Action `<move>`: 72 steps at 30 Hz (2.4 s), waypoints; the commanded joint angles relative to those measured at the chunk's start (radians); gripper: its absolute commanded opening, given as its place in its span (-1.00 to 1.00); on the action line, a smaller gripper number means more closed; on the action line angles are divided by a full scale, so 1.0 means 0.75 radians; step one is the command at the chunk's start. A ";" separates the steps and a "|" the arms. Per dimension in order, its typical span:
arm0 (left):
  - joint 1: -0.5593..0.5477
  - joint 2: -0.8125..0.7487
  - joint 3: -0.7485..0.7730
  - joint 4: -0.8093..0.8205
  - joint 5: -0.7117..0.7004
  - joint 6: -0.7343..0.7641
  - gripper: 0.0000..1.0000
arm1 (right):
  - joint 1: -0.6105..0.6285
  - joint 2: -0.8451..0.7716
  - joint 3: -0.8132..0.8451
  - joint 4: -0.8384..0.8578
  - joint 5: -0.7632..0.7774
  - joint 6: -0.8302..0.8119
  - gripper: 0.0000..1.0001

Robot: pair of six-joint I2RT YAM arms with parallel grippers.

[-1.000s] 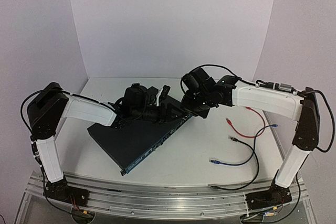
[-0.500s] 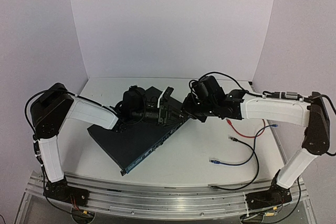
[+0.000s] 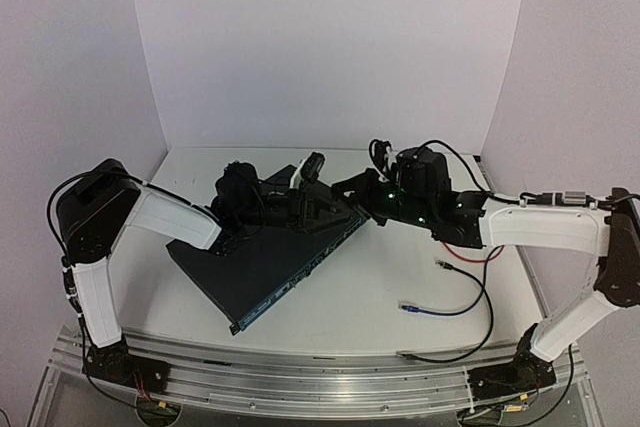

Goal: Insert the plug into the switch port

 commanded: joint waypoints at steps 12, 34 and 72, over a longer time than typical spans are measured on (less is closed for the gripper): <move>0.055 -0.031 -0.029 0.401 0.056 -0.209 -0.29 | 0.010 -0.159 -0.128 0.209 -0.102 -0.054 -1.00; 0.070 -0.046 0.484 -1.291 0.051 1.081 -1.00 | -0.004 -0.319 -0.233 0.092 -0.065 -0.155 0.07; -0.048 -0.133 0.899 -2.556 -0.471 2.449 -1.00 | -0.208 -0.130 0.264 -0.870 -0.868 -1.544 0.17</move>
